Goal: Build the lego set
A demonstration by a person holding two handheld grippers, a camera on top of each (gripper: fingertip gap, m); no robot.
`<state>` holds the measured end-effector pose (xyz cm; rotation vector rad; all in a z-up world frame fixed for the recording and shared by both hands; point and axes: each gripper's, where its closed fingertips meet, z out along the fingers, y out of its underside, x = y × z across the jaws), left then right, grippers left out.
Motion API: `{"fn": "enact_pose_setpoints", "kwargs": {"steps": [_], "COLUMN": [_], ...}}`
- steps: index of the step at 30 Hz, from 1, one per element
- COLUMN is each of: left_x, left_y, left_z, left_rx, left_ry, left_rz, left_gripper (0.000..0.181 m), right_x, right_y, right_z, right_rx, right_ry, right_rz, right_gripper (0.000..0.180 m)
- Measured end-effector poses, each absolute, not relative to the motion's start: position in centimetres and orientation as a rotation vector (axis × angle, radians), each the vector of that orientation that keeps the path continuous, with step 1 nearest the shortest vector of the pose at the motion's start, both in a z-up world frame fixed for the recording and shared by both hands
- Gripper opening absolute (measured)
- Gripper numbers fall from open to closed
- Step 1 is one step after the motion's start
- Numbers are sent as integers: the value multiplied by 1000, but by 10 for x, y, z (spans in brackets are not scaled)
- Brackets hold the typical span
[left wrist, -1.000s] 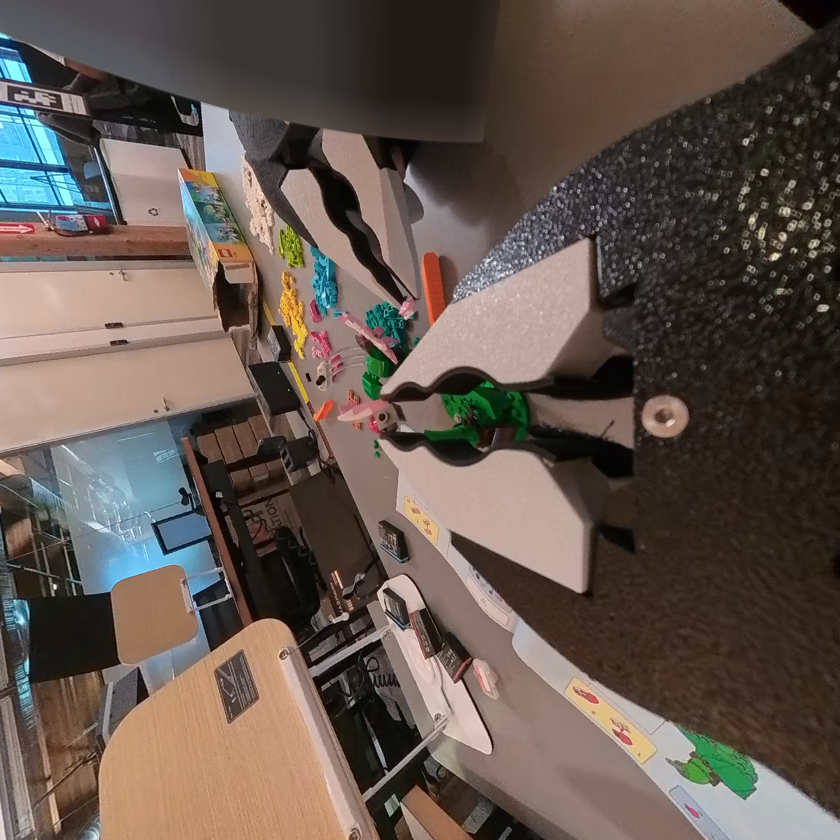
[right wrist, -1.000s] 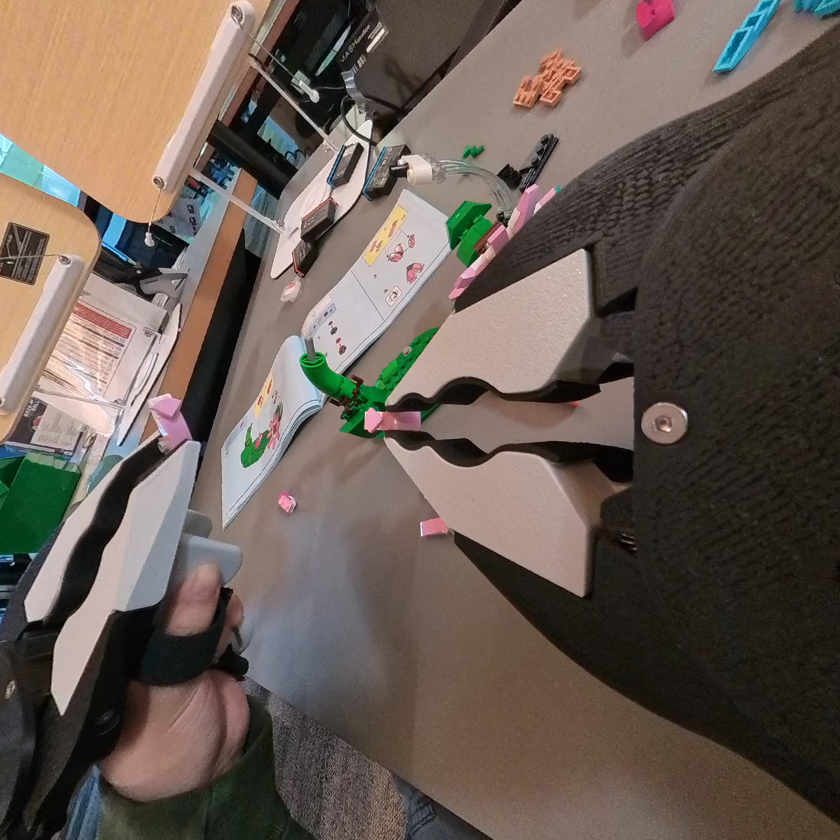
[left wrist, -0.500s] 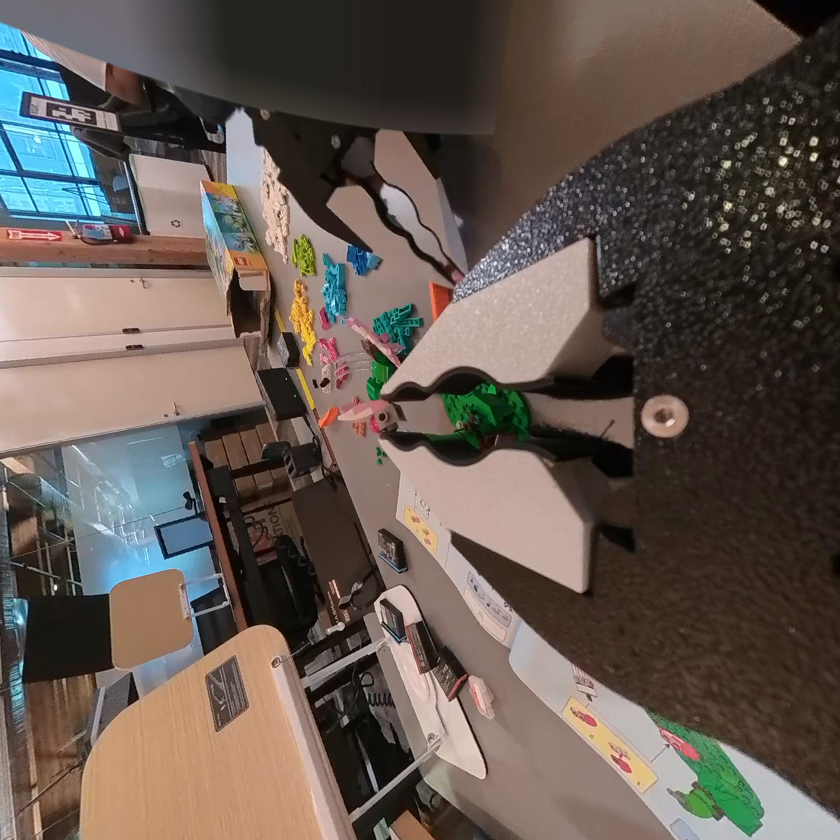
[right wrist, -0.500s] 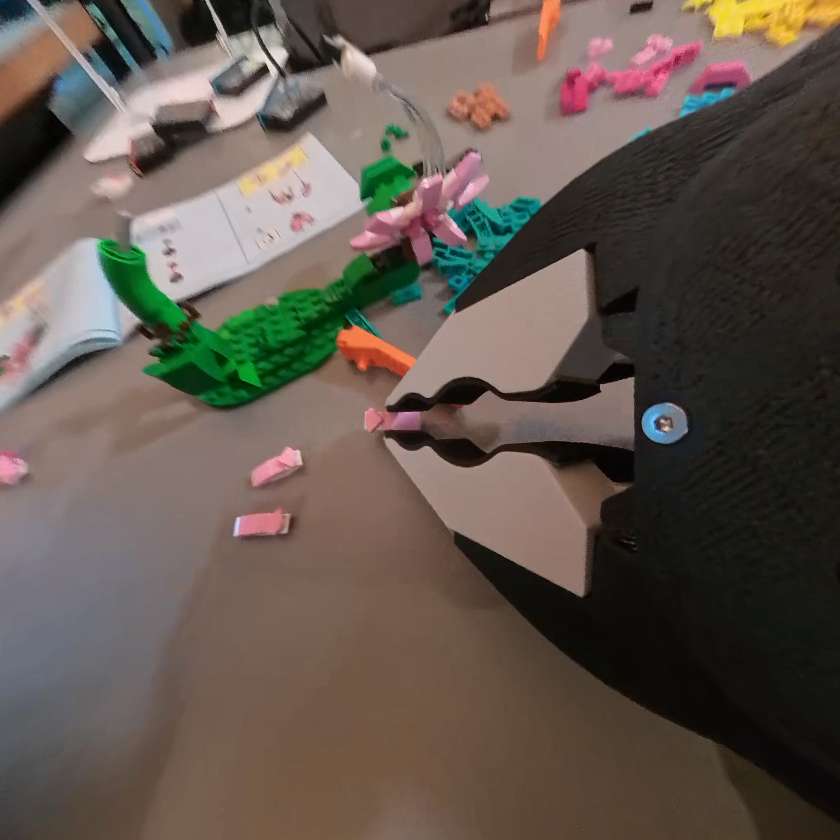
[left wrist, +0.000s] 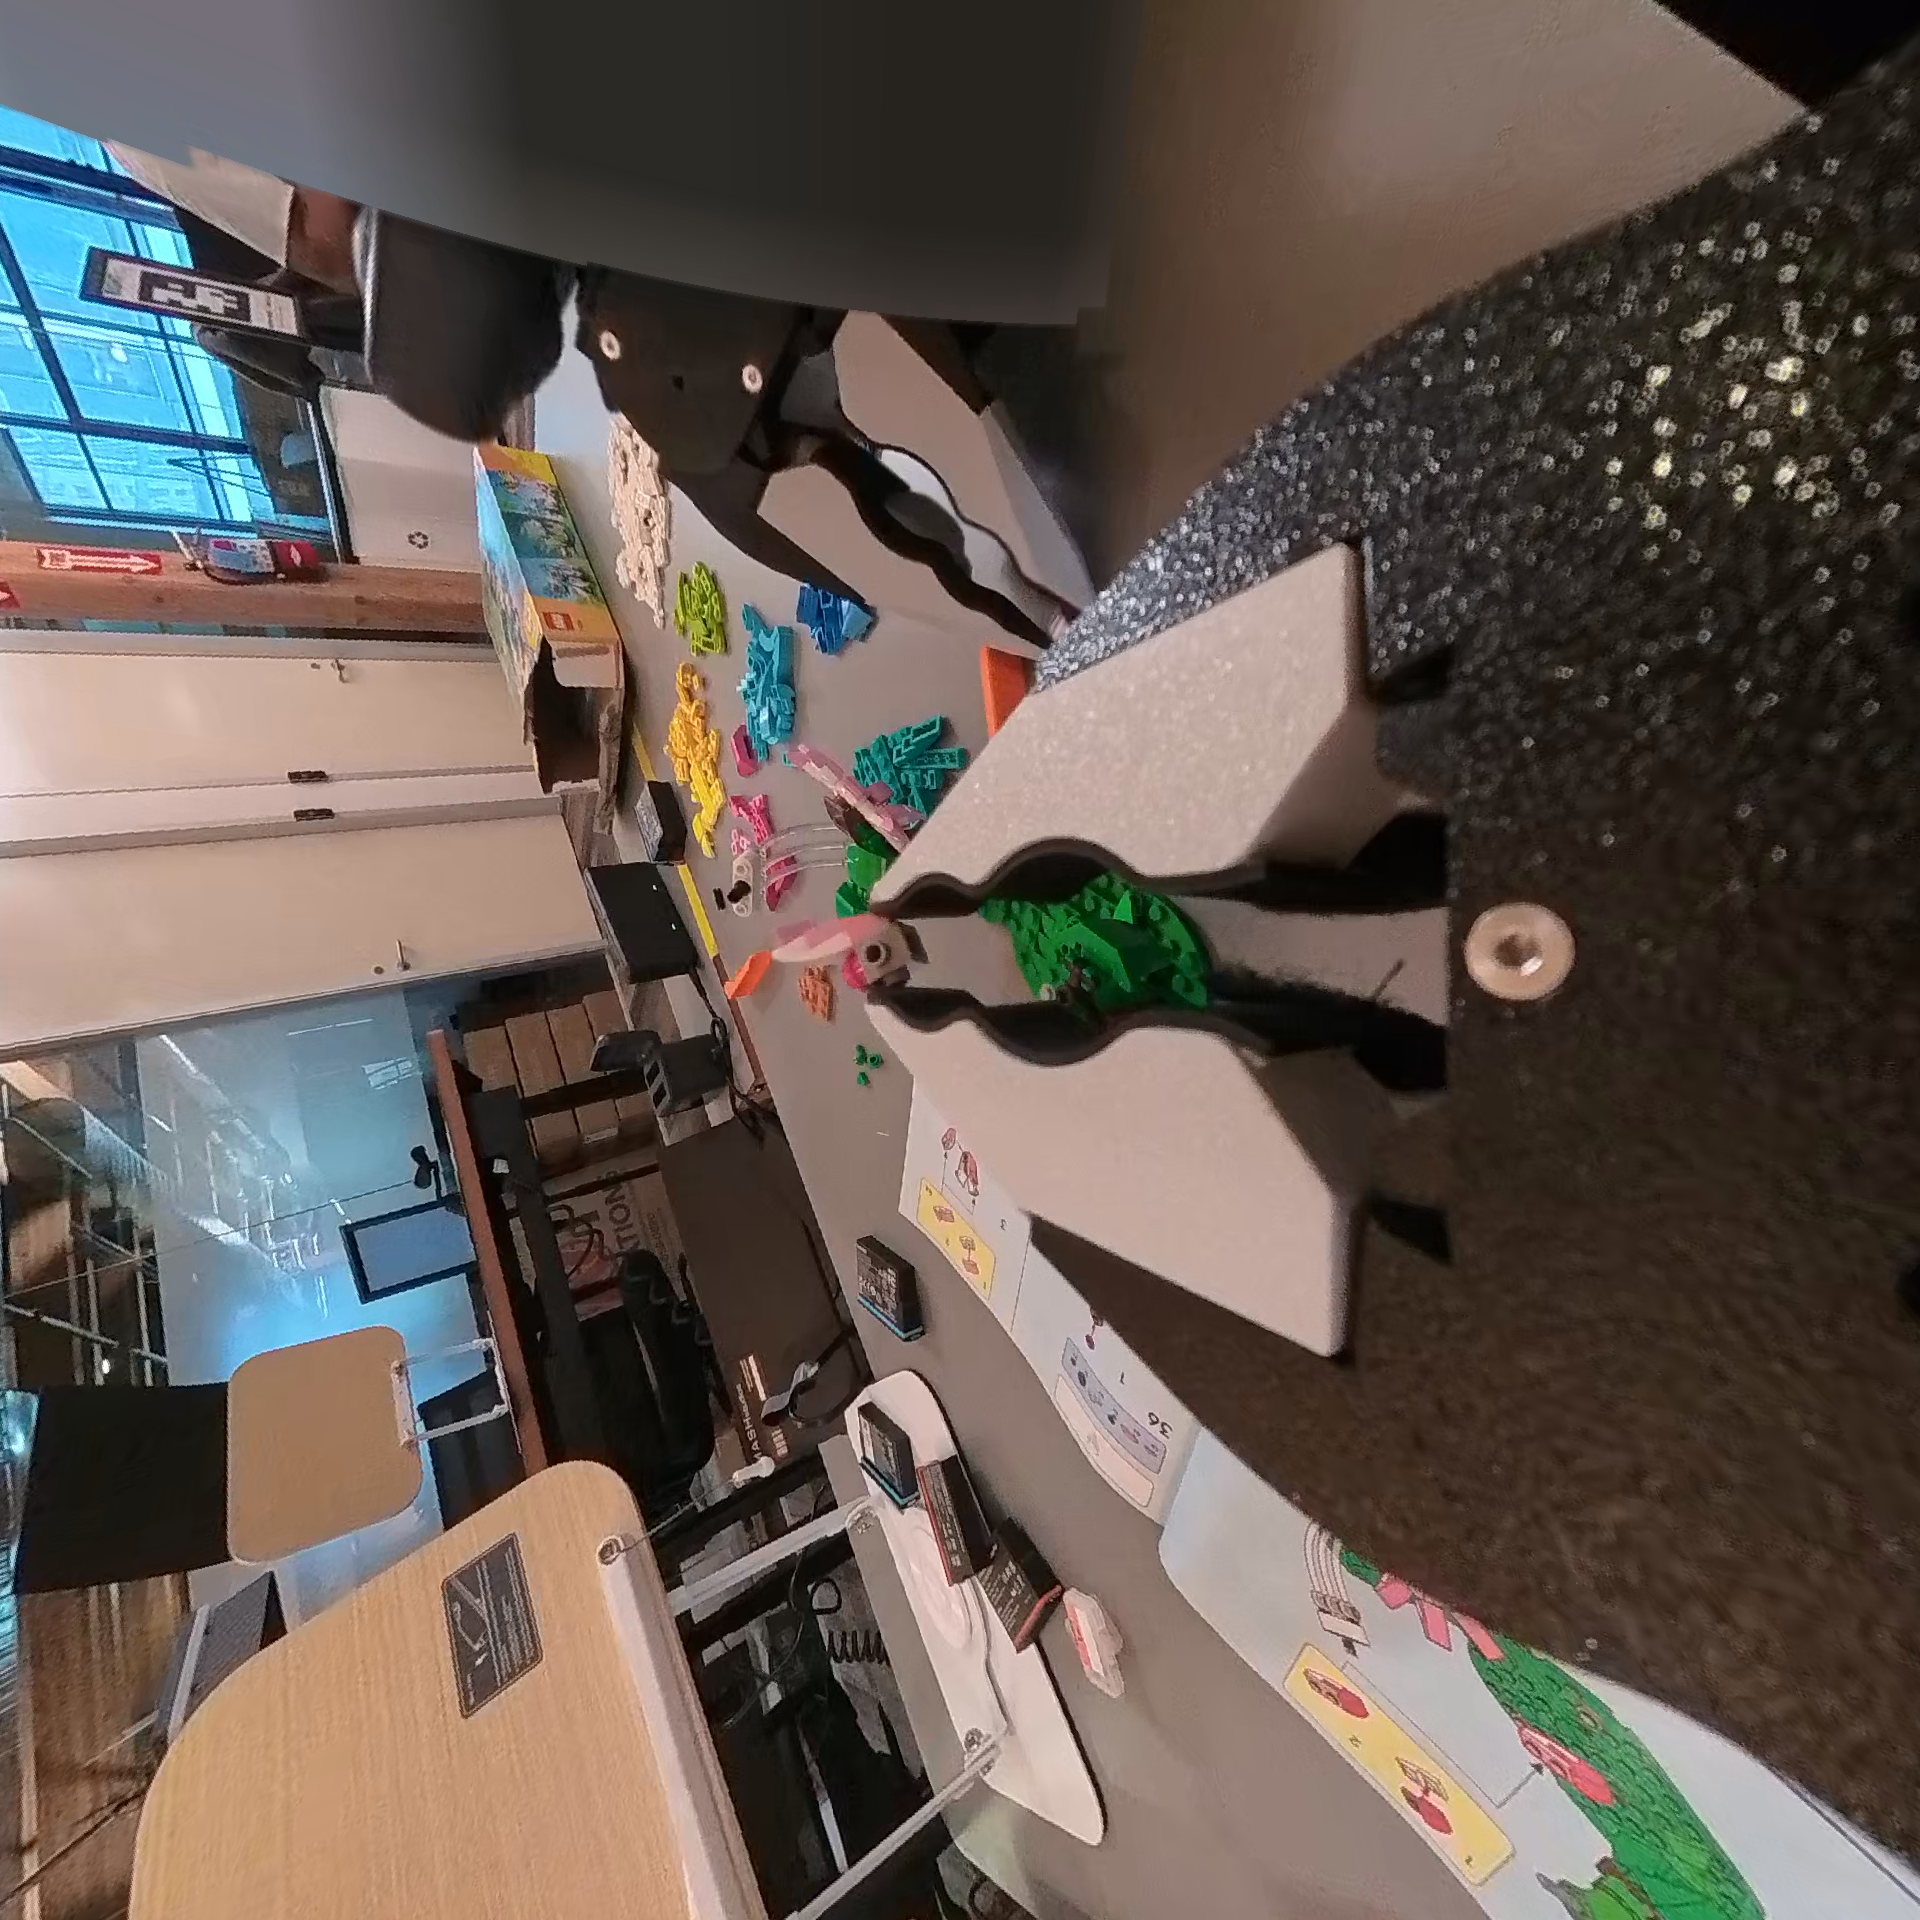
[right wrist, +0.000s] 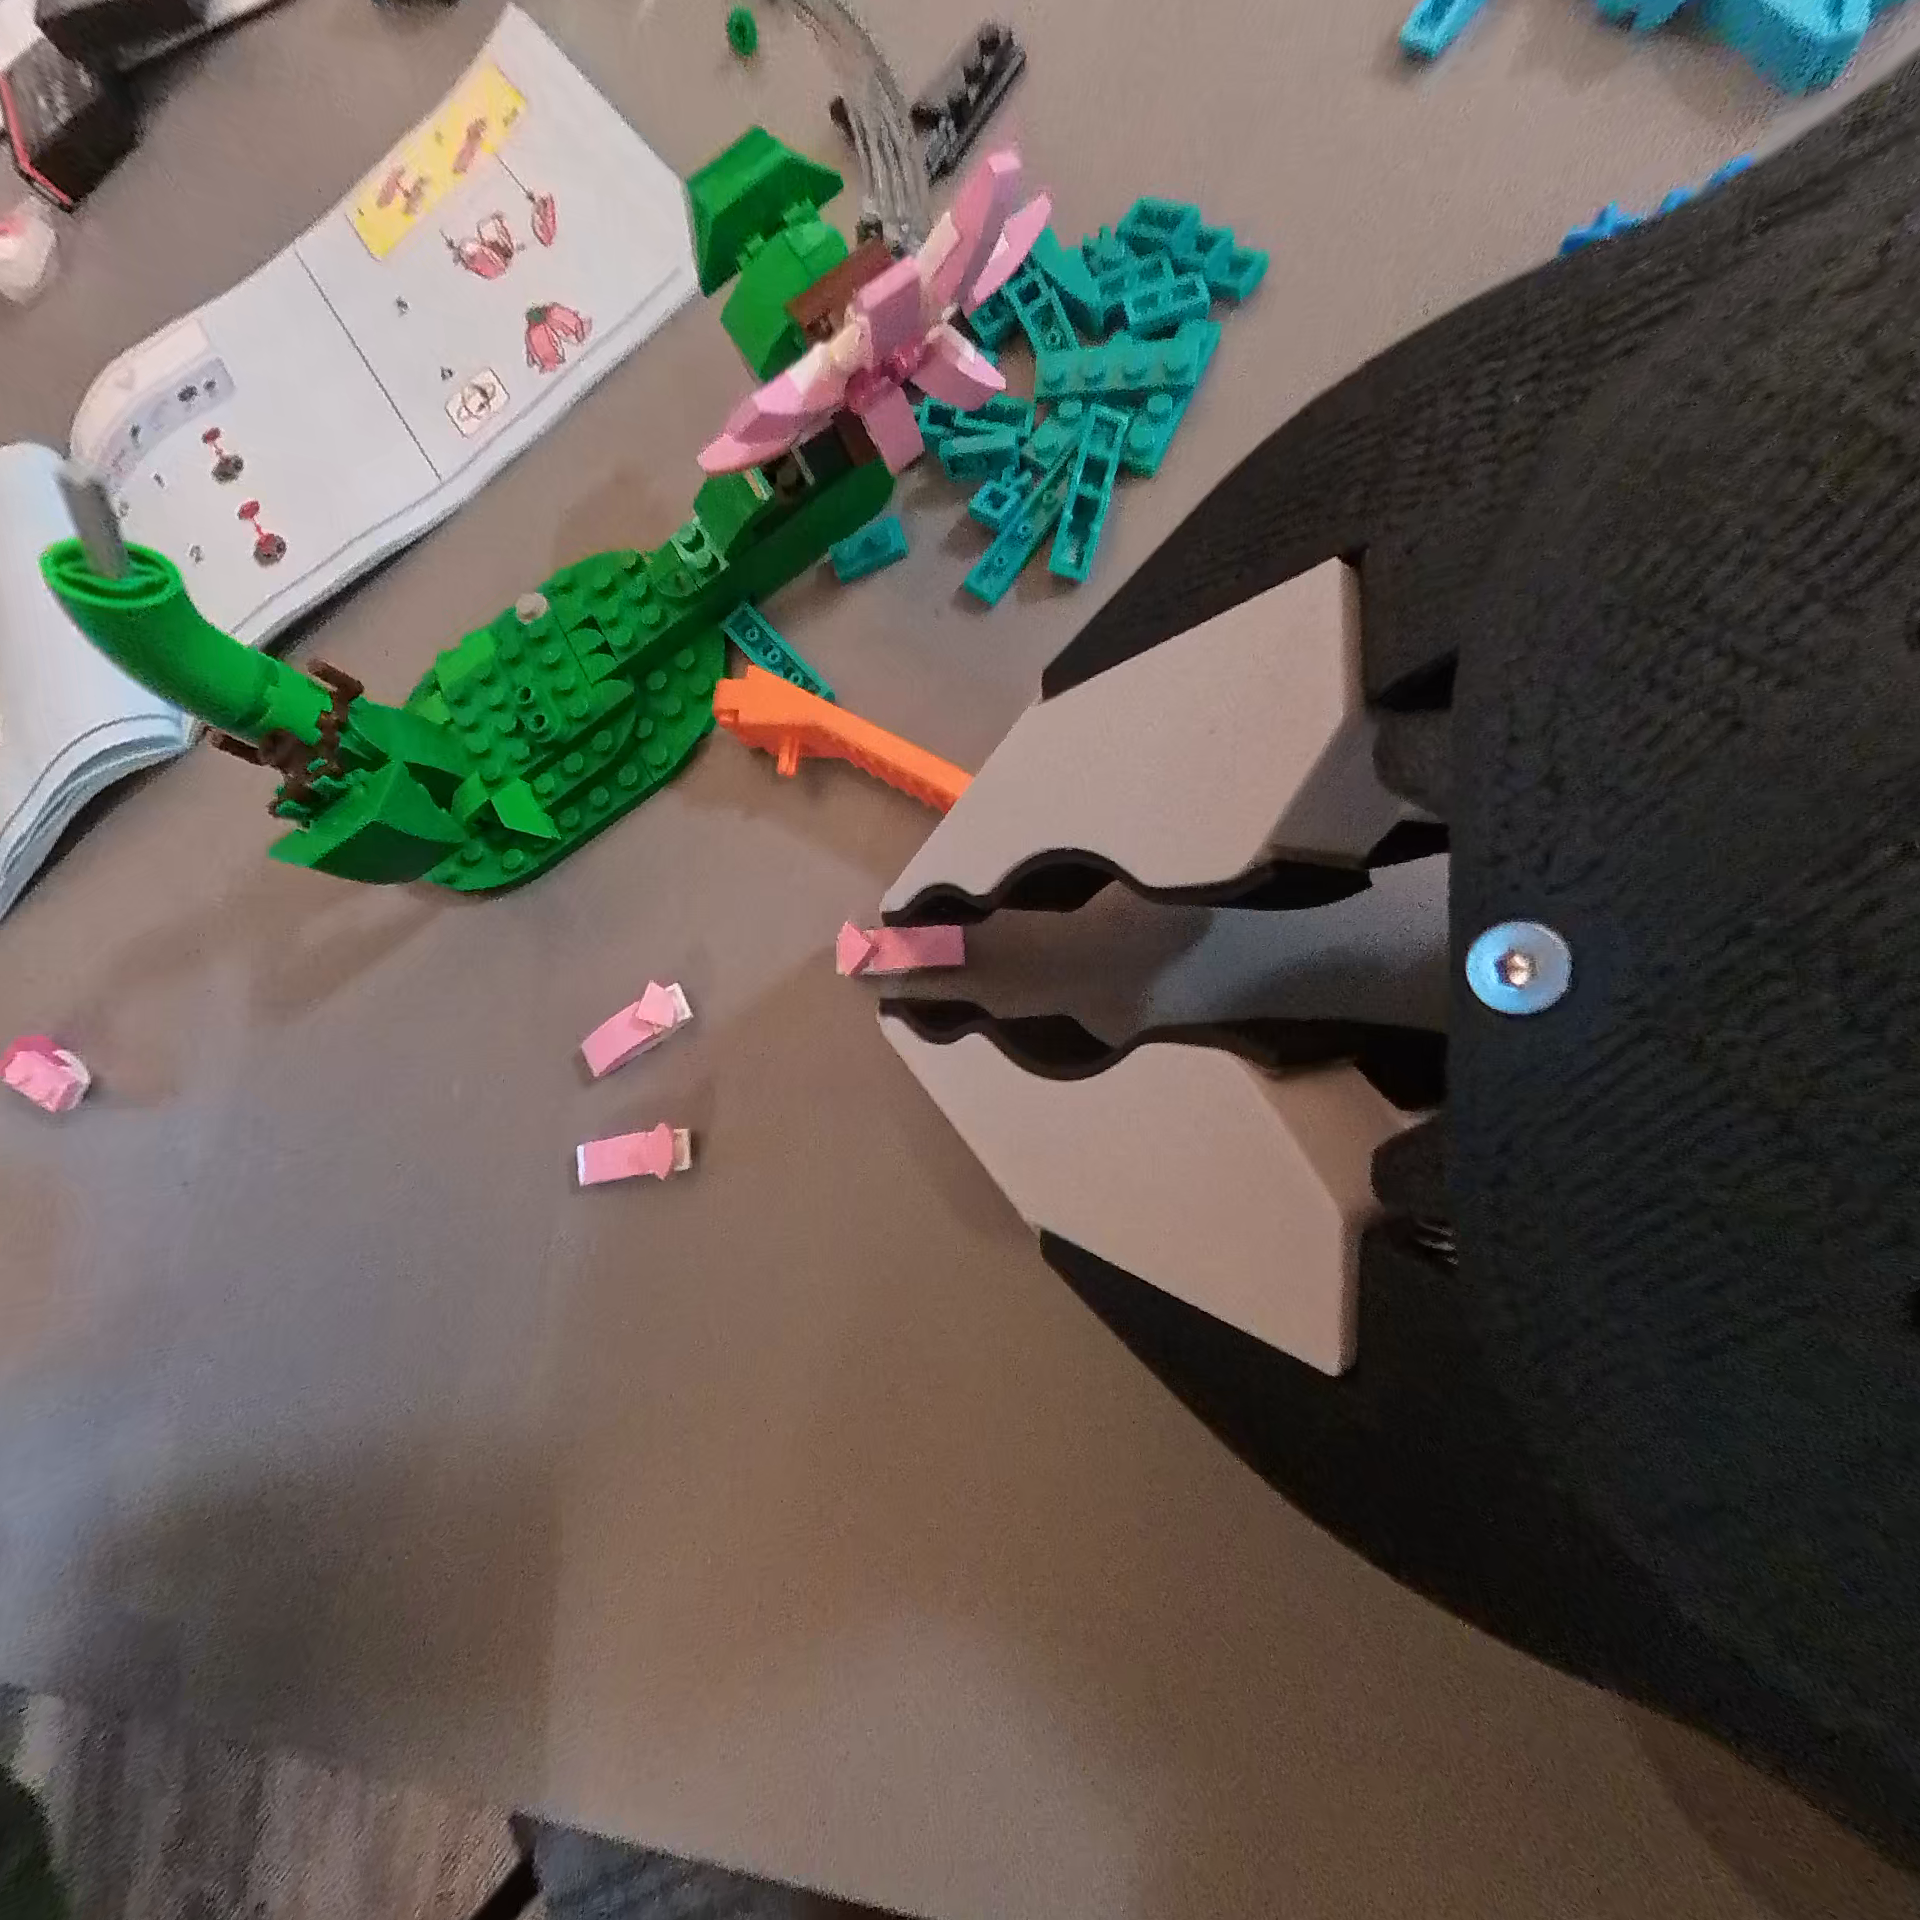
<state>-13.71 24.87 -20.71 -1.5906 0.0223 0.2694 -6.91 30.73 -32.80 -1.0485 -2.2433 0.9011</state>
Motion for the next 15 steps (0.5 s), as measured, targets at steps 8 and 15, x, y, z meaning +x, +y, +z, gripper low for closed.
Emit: {"fn": "enact_pose_setpoints", "kwargs": {"steps": [8,15], "left_x": [-136,-135], "left_y": [249,249], "left_z": [-207,-207], "left_rx": [-1588,-1584], "left_ry": [27,28], "left_rz": [258,260], "left_gripper": [11,11], "right_x": [-70,-71], "right_y": [308,305], "right_z": [-327,-320], "right_rx": [-1098,-1089], "right_ry": [-2235,-2205], "right_rz": [943,999], "right_gripper": [21,23]}}
